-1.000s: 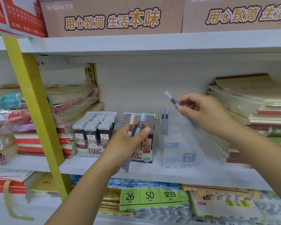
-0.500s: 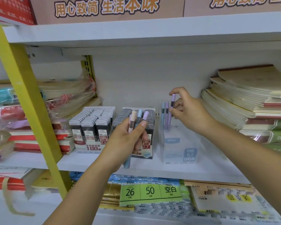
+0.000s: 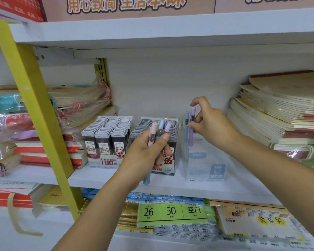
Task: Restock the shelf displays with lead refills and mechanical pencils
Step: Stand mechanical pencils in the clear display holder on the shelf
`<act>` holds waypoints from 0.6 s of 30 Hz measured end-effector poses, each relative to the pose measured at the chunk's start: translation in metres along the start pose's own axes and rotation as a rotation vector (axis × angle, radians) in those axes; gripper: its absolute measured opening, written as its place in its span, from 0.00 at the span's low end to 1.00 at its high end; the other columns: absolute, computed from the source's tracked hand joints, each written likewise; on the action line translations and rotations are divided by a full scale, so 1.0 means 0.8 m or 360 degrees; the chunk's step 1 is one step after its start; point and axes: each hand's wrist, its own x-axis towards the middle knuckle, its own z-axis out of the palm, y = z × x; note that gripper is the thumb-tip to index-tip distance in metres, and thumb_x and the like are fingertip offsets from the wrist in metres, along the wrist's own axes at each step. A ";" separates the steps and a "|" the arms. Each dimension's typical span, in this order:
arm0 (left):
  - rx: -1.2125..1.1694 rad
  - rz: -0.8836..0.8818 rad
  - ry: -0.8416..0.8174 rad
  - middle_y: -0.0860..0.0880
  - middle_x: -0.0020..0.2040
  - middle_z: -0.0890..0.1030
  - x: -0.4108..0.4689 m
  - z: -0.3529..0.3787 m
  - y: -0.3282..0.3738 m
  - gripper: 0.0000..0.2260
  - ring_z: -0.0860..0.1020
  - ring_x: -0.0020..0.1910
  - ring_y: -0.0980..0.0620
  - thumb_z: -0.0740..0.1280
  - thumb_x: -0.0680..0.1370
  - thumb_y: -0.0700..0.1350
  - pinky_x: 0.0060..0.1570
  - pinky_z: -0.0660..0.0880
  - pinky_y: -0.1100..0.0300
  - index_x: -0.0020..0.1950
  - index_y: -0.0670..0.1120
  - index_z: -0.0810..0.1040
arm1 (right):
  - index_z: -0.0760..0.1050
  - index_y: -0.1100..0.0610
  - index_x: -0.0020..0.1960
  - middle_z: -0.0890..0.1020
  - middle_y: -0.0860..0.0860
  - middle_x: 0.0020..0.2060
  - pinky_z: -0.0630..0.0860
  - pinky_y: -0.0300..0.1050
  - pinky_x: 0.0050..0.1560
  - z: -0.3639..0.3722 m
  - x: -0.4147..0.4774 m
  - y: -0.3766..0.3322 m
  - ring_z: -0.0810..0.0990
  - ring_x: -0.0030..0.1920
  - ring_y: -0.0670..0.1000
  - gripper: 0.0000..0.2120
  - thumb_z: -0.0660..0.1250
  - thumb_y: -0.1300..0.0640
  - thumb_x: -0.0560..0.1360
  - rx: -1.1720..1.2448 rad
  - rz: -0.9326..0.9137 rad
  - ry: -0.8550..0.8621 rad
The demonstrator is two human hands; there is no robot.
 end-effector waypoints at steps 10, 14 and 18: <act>-0.0329 -0.0077 -0.0094 0.49 0.44 0.87 -0.009 0.003 0.012 0.17 0.79 0.31 0.56 0.67 0.73 0.58 0.34 0.78 0.63 0.56 0.49 0.82 | 0.78 0.54 0.62 0.79 0.52 0.51 0.70 0.40 0.50 -0.020 -0.018 -0.023 0.77 0.46 0.48 0.13 0.65 0.52 0.79 -0.0189 -0.0110 0.0268; -0.0347 -0.0053 -0.0152 0.49 0.41 0.87 -0.008 0.010 0.020 0.15 0.80 0.30 0.56 0.67 0.72 0.58 0.34 0.78 0.64 0.50 0.50 0.84 | 0.83 0.47 0.48 0.84 0.43 0.44 0.73 0.29 0.45 -0.029 -0.052 -0.059 0.80 0.45 0.38 0.08 0.68 0.46 0.75 0.0826 0.0025 -0.0219; -0.0445 -0.0089 -0.0267 0.46 0.44 0.88 -0.008 0.019 0.027 0.15 0.85 0.36 0.52 0.66 0.74 0.56 0.36 0.81 0.61 0.53 0.48 0.83 | 0.81 0.52 0.48 0.86 0.48 0.43 0.77 0.40 0.46 -0.030 -0.054 -0.059 0.84 0.44 0.44 0.03 0.69 0.56 0.76 0.1333 0.0205 -0.0163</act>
